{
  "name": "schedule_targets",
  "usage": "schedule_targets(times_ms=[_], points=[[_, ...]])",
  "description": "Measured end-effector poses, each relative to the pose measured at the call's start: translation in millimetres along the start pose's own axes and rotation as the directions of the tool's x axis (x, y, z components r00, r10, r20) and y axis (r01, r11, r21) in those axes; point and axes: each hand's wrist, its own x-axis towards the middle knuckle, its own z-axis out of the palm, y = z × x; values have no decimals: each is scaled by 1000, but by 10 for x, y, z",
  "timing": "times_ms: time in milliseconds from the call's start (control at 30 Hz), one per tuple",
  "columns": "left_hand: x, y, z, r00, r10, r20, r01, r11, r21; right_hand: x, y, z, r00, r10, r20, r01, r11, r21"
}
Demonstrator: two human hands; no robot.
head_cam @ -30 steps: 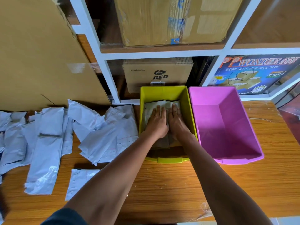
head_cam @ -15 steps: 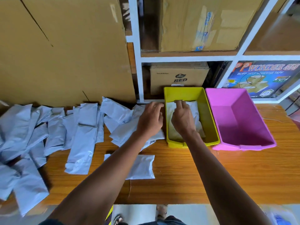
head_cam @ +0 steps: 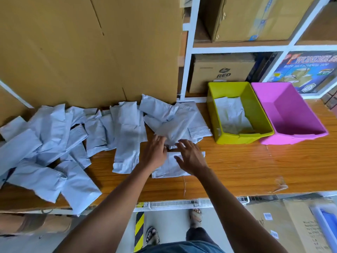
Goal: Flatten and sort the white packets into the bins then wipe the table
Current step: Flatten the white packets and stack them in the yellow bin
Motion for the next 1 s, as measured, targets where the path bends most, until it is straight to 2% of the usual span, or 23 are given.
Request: schedule_targets(times_ms=[100,200,300,433,567,733,867,1000], points=[[-206,-244,-59,998,-45,38,44,998,40,-143,-89,247,982,38,184,-16,993,-118],[-352,-453,-107,997,-56,59,51,996,78,-202,-126,395,956,122,267,-73,980,-187],[-425,-577,-135,996,-82,40,77,989,123,-200,-192,404,951,175,255,-118,967,-226],[-497,-664,-134,992,-129,-1,127,979,162,-201,-342,400,931,306,196,-251,931,-264],[-534,-761,-142,988,-140,-62,150,965,216,-176,-493,490,902,380,204,-311,901,-303],[-564,-924,-227,982,-149,-116,178,937,301,-188,-632,621,907,384,172,-340,910,-237],[-545,-1046,-291,977,-208,-45,211,922,324,-196,-773,635,919,339,199,-294,929,-226],[-444,-1146,-337,974,-223,47,200,935,293,-204,-881,677,911,264,316,-201,955,-217]])
